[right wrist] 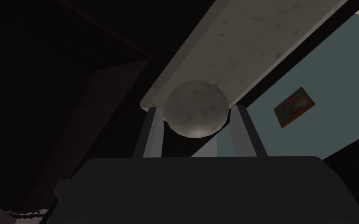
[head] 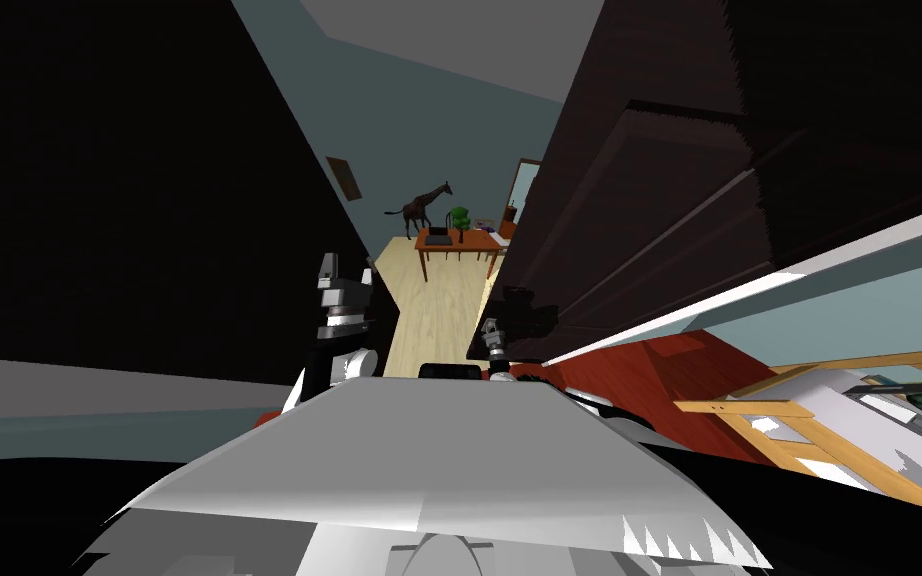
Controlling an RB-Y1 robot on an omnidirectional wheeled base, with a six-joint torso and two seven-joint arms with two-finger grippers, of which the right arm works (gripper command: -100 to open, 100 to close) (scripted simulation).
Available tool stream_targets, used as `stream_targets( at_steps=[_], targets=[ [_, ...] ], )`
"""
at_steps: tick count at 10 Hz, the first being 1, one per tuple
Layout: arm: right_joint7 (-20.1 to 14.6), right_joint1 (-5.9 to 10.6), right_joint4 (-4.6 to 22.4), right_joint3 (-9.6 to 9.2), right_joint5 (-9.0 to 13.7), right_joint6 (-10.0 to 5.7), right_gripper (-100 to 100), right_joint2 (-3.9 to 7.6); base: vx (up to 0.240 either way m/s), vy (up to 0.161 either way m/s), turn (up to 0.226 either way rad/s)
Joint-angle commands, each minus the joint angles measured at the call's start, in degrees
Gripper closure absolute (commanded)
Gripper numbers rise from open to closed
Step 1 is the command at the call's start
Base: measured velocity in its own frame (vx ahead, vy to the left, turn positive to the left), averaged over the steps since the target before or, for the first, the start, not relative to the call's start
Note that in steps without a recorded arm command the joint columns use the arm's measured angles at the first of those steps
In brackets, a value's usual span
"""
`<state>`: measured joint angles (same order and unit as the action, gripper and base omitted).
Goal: Push the door open
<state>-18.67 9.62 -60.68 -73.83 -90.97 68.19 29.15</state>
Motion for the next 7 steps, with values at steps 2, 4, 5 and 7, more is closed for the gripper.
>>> stream_targets(
  at_steps=[2, 4, 5, 7],
  targets=[
    [-4.0, 0.34, 0.1, -0.72, 0.7, 0.31, 100, -0.23, 0.033, 0.008, -0.028],
    [-6.4, 0.61, 0.2, -1.17, 1.2, 0.59, 100, -0.35, 0.027, 0.012, -0.036],
    [-7.8, 0.87, 0.2, -1.63, 1.7, 0.87, 100, -0.47, 0.043, 0.012, -0.068],
    [-10.7, 1.14, 0.3, -2.08, 2.2, 1.15, 100, -0.59, 0.043, 0.009, -0.031]
  ],
)
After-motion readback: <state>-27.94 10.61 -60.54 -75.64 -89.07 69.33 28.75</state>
